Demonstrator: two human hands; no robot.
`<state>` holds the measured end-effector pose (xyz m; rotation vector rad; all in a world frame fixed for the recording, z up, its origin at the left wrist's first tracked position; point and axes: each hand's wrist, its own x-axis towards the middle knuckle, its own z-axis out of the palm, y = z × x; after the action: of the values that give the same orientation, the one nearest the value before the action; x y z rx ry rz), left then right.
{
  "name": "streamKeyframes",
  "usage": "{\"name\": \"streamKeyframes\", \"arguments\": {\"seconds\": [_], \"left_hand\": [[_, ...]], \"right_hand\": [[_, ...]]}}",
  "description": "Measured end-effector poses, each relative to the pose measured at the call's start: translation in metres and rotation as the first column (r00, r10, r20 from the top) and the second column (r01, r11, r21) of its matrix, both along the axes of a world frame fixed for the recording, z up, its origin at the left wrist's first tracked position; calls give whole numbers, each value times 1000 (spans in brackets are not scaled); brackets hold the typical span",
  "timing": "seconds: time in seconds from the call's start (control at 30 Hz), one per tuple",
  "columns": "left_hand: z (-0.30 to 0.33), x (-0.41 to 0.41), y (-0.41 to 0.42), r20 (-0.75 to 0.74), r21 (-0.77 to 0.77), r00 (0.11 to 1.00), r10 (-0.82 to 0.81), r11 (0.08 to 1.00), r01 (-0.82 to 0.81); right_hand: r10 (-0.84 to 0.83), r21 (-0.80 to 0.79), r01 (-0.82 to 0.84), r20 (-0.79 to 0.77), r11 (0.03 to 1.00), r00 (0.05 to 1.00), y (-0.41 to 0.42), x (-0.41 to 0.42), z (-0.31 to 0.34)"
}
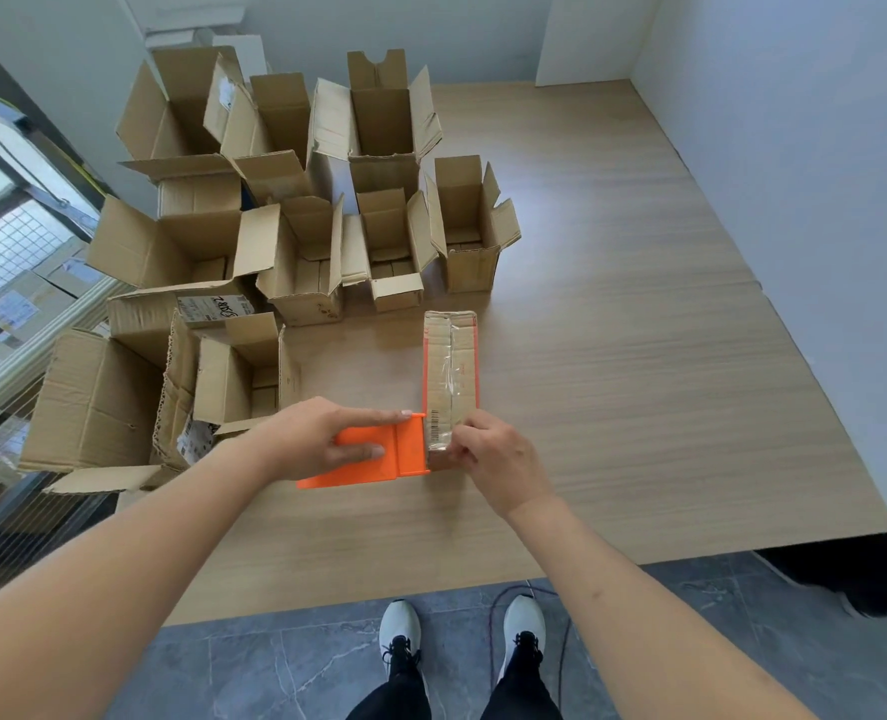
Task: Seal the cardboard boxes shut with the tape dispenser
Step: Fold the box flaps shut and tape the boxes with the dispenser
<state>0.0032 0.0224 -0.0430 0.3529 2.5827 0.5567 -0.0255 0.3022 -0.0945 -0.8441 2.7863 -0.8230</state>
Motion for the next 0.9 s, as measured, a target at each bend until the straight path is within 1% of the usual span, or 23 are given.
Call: {"name": "streamKeyframes", "arguments": {"seconds": [0.13,0.27,0.37,0.47,0.67,0.9], "left_hand": [[-8,8,20,-27,62,992,124,991,-122],[-11,9,32,-54,87,985,165,983,-160],[-12,16,28,-16,144,982,189,972,-185],[-11,24,16,21,181,978,210,961,-210],[1,27,-3,72,93,980,183,977,-190],[-1,7,12,122,-53,980,160,987,-154]], "right_hand": [[-42,104,54,-111,993,993,1,-11,8],[-15,208,57,-199,976,980,1,-7,11],[3,273,55,-207,960,978,0,-3,13],[-16,281,84,-236,956,972,-6,-4,20],[-23,292,94,-237,952,971,-9,-4,19],[-34,297,110,-250,949,968,-12,-1,24]]}}
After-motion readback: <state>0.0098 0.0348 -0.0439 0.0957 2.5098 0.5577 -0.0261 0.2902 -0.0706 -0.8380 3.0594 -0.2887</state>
